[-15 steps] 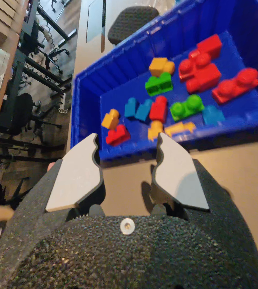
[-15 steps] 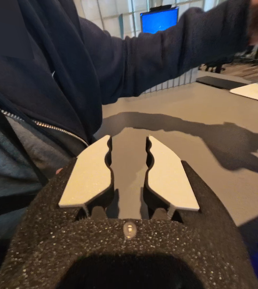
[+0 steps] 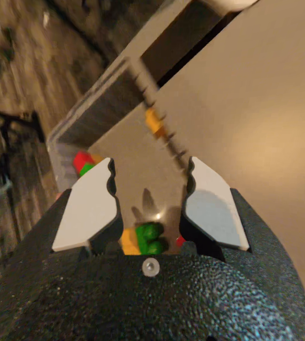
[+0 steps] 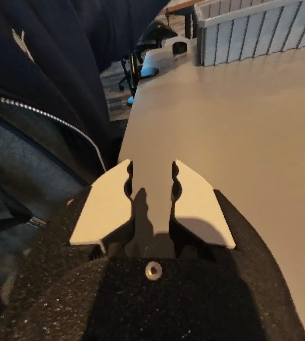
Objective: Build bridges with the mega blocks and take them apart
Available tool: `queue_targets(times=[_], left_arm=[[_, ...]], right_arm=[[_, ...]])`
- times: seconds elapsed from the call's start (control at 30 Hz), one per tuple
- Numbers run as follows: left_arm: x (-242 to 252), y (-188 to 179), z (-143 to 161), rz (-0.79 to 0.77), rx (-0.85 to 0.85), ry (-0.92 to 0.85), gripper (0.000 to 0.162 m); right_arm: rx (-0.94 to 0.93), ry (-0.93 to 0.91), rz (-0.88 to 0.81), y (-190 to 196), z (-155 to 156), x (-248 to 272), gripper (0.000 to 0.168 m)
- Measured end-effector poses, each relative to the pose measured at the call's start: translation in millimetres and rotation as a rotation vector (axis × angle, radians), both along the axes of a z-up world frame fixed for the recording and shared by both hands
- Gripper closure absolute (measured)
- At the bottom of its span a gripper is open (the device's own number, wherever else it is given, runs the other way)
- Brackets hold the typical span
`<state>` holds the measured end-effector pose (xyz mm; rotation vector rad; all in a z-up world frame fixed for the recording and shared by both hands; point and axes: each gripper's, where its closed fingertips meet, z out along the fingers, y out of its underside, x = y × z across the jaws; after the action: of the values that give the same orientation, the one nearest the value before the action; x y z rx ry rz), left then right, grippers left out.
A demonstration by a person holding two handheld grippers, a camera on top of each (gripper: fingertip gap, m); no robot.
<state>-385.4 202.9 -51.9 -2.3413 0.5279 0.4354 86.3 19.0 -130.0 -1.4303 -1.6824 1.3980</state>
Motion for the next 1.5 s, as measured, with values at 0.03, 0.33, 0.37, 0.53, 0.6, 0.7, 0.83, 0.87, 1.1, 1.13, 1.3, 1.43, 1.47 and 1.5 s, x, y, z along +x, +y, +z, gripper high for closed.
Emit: queue_targets(times=[0.03, 0.33, 0.37, 0.53, 0.6, 0.7, 0.83, 0.87, 1.1, 1.13, 1.3, 1.43, 1.47, 1.5], left_arm=[[-36, -5, -10, 0.062, -0.044, -0.015, 0.088], [-172, 42, -79, 0.295, -0.241, 0.104, 0.091], [-179, 48, -84, 0.318, -0.257, 0.131, 0.091], [-205, 60, -110, 0.422, -0.352, 0.196, 0.096], [-209, 65, -114, 0.459, -0.332, 0.189, 0.104], [-213, 70, -113, 0.508, -0.320, 0.216, 0.109], [-211, 73, -122, 0.442, -0.370, 0.379, 0.088], [-210, 74, -122, 0.417, -0.383, 0.435, 0.088], [-183, 78, -115, 0.318, -0.361, 0.371, 0.094], [-185, 81, -109, 0.322, -0.335, 0.372, 0.091], [-198, 91, -103, 0.433, -0.297, 0.230, 0.086], [-201, 91, -120, 0.462, -0.378, 0.151, 0.098], [-200, 90, -124, 0.472, -0.395, 0.148, 0.102], [-201, 89, -127, 0.482, -0.397, 0.157, 0.101]], right_arm=[[0.004, -0.017, 0.008, 0, -3, -8, 0.127], [0.055, -0.151, 0.042, 22, -25, -65, 0.127], [0.051, -0.157, 0.045, 25, -27, -70, 0.127], [0.017, -0.157, 0.041, 42, -35, -84, 0.128], [-0.036, -0.136, 0.046, 45, -30, -84, 0.130], [-0.108, -0.074, 0.029, 52, -20, -83, 0.134], [-0.163, -0.024, 0.011, 58, -12, -80, 0.135], [-0.161, -0.022, 0.011, 58, -12, -80, 0.135], [-0.112, -0.034, 0.013, 53, -16, -76, 0.135], [-0.110, -0.035, 0.015, 53, -16, -76, 0.135], [-0.109, -0.037, 0.018, 53, -17, -76, 0.135], [-0.121, -0.034, 0.017, 53, -16, -76, 0.135], [-0.126, -0.033, 0.016, 54, -16, -76, 0.135], [-0.131, -0.031, 0.016, 54, -16, -76, 0.135]])
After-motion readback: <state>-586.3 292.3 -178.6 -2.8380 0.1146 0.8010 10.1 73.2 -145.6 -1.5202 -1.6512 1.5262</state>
